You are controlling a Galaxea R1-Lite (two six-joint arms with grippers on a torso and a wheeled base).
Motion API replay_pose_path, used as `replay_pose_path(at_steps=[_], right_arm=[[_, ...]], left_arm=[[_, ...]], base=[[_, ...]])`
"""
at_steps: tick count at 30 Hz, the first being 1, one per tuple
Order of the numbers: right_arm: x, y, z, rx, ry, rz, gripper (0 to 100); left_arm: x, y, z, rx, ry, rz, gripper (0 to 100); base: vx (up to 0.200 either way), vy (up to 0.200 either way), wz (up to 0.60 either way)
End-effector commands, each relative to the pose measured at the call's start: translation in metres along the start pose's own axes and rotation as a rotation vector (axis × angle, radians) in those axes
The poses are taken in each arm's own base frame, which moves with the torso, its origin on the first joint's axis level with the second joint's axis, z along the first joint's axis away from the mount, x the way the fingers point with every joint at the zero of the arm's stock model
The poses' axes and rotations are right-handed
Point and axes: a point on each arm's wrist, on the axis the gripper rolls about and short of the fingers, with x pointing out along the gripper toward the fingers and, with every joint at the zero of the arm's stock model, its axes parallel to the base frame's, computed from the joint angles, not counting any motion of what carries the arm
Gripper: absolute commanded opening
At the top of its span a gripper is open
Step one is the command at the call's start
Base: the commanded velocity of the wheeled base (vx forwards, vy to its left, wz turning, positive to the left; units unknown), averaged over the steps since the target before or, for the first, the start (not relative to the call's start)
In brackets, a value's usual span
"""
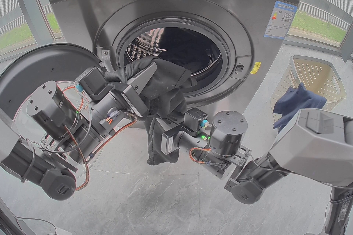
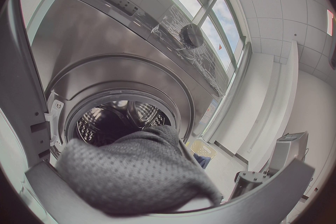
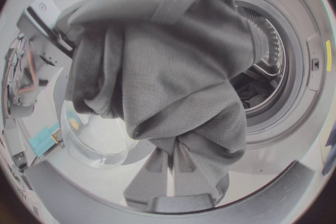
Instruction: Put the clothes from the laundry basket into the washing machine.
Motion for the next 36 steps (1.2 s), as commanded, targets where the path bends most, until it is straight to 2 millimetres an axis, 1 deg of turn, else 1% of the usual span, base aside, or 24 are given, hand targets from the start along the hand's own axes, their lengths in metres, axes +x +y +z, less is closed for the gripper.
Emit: replay_pose_path(at_steps=[1,3,4,6,9,15,19,23,24,27,30,34,36], right_arm=[[-0.027,0.001,0.025,0.000,-0.005,0.004,0],[-0.035,0.000,0.026,-0.003,0.010,0.001,0],[-0.036,0.000,0.026,-0.003,0.011,0.001,0],[-0.046,-0.002,0.025,-0.004,0.038,-0.003,0],[-0.053,-0.002,0.022,-0.005,0.060,-0.003,0],[-0.056,-0.002,0.018,-0.006,0.054,-0.001,0],[-0.053,-0.002,0.014,-0.005,0.059,-0.002,0],[-0.050,-0.001,0.017,-0.005,0.044,0.003,0],[-0.050,0.000,0.017,-0.005,0.041,0.006,100],[-0.049,0.002,0.016,-0.005,0.044,0.009,100],[-0.048,-0.003,0.010,-0.007,0.066,-0.005,100],[-0.047,-0.009,0.009,-0.010,0.069,-0.021,100],[-0.046,-0.006,0.008,-0.014,0.067,-0.013,100]], left_arm=[[0.000,0.001,0.000,0.001,-0.002,0.002,0],[0.001,0.001,0.001,0.001,-0.004,0.002,0],[0.001,0.001,0.001,0.001,-0.005,0.001,0],[0.001,0.001,0.002,0.001,-0.009,0.004,0],[0.001,0.001,0.002,0.001,-0.012,0.012,0],[0.002,0.000,0.001,0.000,-0.012,0.012,0],[0.001,0.000,0.004,0.001,-0.019,0.010,0],[0.001,-0.001,0.004,0.001,-0.019,0.009,0],[0.001,-0.001,0.003,0.000,-0.017,0.009,0],[0.001,-0.001,0.004,0.001,-0.019,0.009,0],[0.002,-0.001,0.005,0.001,-0.025,0.007,0],[0.002,-0.001,0.005,0.001,-0.025,0.007,0],[0.002,-0.001,0.005,0.001,-0.023,0.008,0]], base=[[0.000,0.000,0.00],[0.000,0.000,0.00],[0.000,0.000,0.00],[0.000,0.000,0.00],[0.000,0.000,0.00],[0.000,0.000,0.00],[0.000,0.000,0.00],[0.000,0.000,0.00],[0.000,0.000,0.00],[0.000,0.000,0.00],[0.000,0.000,0.00],[0.000,0.000,0.00],[0.000,0.000,0.00]])
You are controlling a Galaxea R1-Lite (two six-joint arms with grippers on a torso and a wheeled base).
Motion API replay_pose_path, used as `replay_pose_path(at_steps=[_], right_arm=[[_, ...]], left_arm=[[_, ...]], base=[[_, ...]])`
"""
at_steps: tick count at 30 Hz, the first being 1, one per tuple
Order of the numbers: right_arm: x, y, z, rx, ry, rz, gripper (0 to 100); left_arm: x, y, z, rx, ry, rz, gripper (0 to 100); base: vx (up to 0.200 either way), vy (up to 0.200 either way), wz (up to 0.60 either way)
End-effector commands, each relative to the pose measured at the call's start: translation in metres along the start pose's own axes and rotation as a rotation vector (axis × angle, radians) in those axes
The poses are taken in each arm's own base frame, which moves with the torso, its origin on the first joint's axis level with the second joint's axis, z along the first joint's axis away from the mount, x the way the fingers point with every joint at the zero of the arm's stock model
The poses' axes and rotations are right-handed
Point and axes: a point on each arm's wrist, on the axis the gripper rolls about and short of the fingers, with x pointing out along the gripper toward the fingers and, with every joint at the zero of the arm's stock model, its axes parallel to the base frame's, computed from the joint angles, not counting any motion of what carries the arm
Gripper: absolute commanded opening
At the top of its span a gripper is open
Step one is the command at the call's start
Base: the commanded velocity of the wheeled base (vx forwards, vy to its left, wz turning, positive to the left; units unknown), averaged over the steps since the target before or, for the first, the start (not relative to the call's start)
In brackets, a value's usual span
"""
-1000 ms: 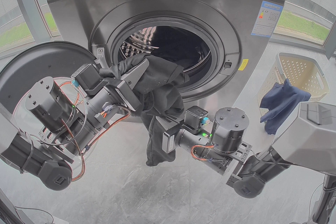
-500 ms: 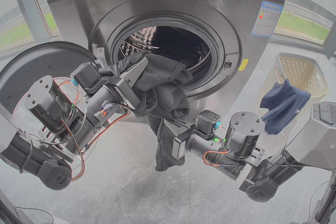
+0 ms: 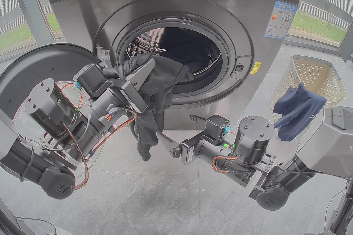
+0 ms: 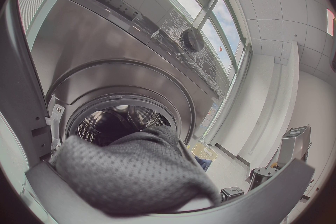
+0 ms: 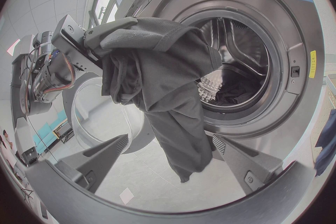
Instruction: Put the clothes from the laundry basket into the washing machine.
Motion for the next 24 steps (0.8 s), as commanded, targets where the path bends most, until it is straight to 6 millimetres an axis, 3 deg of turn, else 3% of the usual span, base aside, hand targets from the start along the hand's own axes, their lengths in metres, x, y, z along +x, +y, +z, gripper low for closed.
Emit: replay_pose_path(at_steps=[1,5,15,19,20,24], right_arm=[[0.003,0.002,-0.003,-0.005,0.003,0.005,100],[0.009,0.015,-0.005,-0.012,-0.007,0.050,100],[0.049,0.038,-0.018,-0.018,-0.029,0.118,100],[0.057,0.037,-0.020,-0.018,-0.032,0.110,100],[0.071,0.031,-0.019,-0.018,-0.063,0.094,100],[0.084,0.021,-0.016,-0.017,-0.097,0.062,100]], left_arm=[[0.001,0.000,-0.001,0.000,0.001,0.000,0],[0.002,0.001,-0.001,0.000,-0.001,0.003,0],[0.002,0.001,-0.001,0.001,-0.003,0.004,0],[0.002,0.002,-0.001,0.001,-0.001,0.004,0],[0.002,0.001,-0.001,0.000,-0.001,0.003,0],[0.002,0.001,-0.001,0.000,-0.001,0.003,0]], base=[[0.000,0.000,0.00],[0.000,0.000,0.00],[0.000,0.000,0.00],[0.000,0.000,0.00],[0.000,0.000,0.00],[0.000,0.000,0.00]])
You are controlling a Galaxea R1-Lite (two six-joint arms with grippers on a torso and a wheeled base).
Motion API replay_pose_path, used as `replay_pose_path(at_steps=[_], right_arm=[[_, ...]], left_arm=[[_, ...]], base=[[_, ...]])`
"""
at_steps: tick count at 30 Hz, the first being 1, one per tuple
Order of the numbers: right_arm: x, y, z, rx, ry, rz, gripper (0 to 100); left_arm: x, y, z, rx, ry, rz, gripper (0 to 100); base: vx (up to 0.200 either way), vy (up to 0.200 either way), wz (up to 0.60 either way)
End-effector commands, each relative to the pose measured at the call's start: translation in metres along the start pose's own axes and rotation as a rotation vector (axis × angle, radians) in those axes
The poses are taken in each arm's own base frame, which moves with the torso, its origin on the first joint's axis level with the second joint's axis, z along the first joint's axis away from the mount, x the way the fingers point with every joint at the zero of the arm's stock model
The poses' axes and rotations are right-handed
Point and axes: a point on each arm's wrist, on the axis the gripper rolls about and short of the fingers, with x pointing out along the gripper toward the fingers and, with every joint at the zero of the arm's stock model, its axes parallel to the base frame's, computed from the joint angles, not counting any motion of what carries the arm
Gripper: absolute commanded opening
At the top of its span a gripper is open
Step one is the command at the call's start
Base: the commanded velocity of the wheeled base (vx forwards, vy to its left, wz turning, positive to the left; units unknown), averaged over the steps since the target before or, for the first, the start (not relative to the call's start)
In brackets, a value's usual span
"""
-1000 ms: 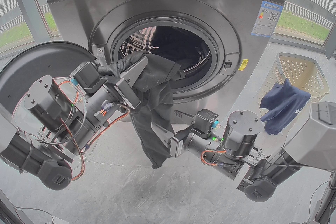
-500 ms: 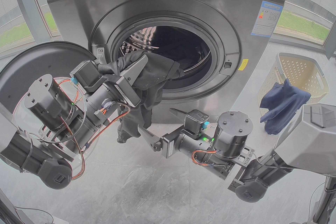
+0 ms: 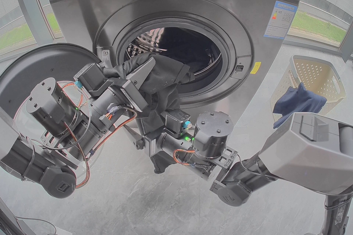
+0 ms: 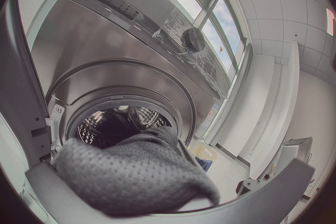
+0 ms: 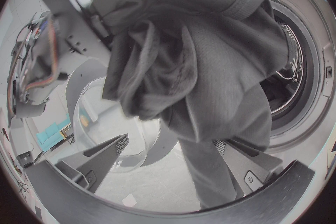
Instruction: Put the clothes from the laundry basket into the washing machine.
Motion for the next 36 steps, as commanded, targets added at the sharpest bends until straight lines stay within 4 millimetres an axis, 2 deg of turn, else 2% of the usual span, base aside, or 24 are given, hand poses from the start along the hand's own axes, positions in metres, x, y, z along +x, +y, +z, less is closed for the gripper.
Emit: replay_pose_path(at_steps=[1,7,13,19,24,30,36], right_arm=[[0.022,-0.019,-0.012,-0.007,-0.013,-0.052,100],[0.029,-0.037,-0.008,-0.026,-0.041,-0.118,100],[0.029,-0.046,-0.001,-0.026,-0.055,-0.158,100],[0.016,-0.048,0.014,-0.027,-0.057,-0.166,100],[0.002,-0.057,0.022,-0.031,-0.037,-0.191,100],[-0.004,-0.081,0.020,-0.039,-0.022,-0.248,100],[-0.003,-0.088,0.012,-0.040,0.000,-0.265,100]], left_arm=[[0.000,0.000,-0.001,-0.001,0.002,-0.001,0],[0.000,0.000,-0.001,-0.001,0.002,-0.001,0],[0.000,0.000,-0.001,-0.001,0.003,0.000,0],[0.000,0.000,-0.001,0.000,0.003,0.001,0],[0.000,0.000,-0.001,0.000,0.001,0.001,0],[0.000,0.000,0.000,-0.001,0.000,-0.001,0],[0.000,0.000,0.000,-0.001,0.000,-0.001,0]], base=[[0.000,0.000,0.00],[0.000,0.000,0.00],[0.000,0.000,0.00],[0.000,0.000,0.00],[0.000,0.000,0.00],[0.000,0.000,0.00],[0.000,0.000,0.00]])
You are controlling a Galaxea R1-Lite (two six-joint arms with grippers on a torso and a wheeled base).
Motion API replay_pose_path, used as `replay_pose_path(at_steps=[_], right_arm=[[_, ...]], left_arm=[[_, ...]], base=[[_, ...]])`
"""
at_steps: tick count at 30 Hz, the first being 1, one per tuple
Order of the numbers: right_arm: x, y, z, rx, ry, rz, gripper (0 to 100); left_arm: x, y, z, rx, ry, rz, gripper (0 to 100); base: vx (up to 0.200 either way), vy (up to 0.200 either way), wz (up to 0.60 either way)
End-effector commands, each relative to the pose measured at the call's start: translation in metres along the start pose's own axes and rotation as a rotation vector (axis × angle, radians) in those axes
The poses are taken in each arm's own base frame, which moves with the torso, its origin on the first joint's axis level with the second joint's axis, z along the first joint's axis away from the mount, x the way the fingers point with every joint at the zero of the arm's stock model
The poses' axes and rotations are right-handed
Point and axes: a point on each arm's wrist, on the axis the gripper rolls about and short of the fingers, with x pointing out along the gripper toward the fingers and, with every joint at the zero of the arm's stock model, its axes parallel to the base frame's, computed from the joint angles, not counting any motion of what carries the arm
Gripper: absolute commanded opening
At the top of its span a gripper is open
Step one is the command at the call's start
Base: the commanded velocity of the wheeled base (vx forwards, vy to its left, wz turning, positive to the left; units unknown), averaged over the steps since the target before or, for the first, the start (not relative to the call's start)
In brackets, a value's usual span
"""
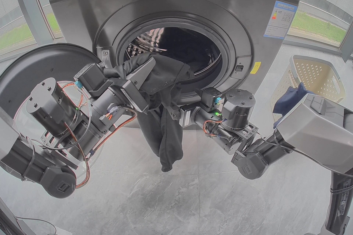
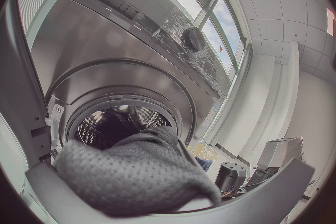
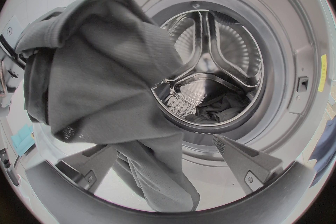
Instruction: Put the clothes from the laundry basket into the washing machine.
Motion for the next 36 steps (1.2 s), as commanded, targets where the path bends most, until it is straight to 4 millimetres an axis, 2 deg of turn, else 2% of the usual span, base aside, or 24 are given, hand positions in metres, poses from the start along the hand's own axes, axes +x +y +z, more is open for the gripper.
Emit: replay_pose_path(at_steps=[1,9,14,22,36], right_arm=[[0.002,-0.003,-0.005,-0.002,0.009,-0.008,100],[0.014,-0.003,-0.027,-0.004,0.028,-0.008,100],[0.021,-0.009,-0.029,-0.004,0.015,-0.022,100],[0.022,-0.021,-0.022,-0.006,-0.005,-0.050,100],[0.030,-0.006,-0.033,-0.002,-0.017,-0.014,100]], left_arm=[[0.000,0.000,0.000,-0.001,-0.001,-0.002,0],[0.000,-0.001,0.001,-0.001,-0.002,-0.002,0],[0.000,-0.001,0.000,-0.001,-0.001,-0.002,0],[0.000,0.000,0.000,-0.001,0.001,-0.001,0],[0.000,0.000,0.000,-0.001,0.001,-0.001,0]], base=[[0.000,0.000,0.00],[0.000,0.000,0.00],[0.000,0.000,0.00],[0.000,0.000,0.00],[0.000,0.000,0.00]])
